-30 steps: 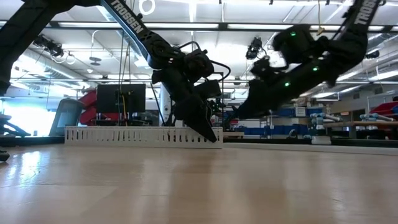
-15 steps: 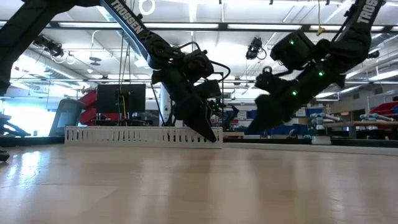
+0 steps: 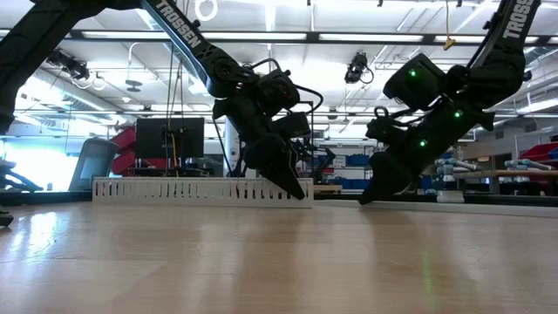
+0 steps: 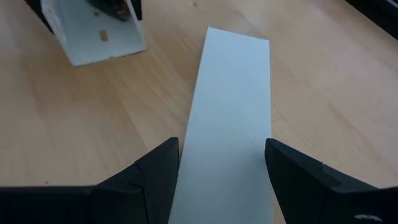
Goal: Ziptie cables
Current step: Close the white cable duct lid
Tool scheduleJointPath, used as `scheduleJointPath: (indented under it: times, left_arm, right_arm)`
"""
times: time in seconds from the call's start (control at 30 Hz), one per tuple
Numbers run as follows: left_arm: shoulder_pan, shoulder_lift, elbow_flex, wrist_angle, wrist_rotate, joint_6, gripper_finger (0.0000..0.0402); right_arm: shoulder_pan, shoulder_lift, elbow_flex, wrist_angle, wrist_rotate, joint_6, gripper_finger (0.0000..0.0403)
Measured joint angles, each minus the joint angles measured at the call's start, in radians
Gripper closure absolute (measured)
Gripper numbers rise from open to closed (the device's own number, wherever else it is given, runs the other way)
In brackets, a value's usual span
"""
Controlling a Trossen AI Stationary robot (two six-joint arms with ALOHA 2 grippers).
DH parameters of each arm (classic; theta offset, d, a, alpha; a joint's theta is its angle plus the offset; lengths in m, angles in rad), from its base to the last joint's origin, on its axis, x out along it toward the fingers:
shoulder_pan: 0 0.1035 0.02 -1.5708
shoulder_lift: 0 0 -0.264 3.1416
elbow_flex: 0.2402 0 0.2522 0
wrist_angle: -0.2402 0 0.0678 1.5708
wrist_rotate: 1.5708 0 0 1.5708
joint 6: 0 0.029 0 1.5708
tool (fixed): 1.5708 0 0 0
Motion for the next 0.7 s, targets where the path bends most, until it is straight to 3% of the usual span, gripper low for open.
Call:
scheduleJointPath:
  times: [0.3,0.7]
  left_arm:
    - [0.000,0.000,0.000,0.001,0.000,-0.002,0.0167]
    - [0.001,0.000,0.000,0.002,0.001,-0.002,0.0167]
  right_arm:
    - [-0.002,-0.004,0.005,-0.122,-0.028,0.094,0.0180]
    - [-0.001,0.002,-0.001,0.033,-0.064,0.071,0.0180]
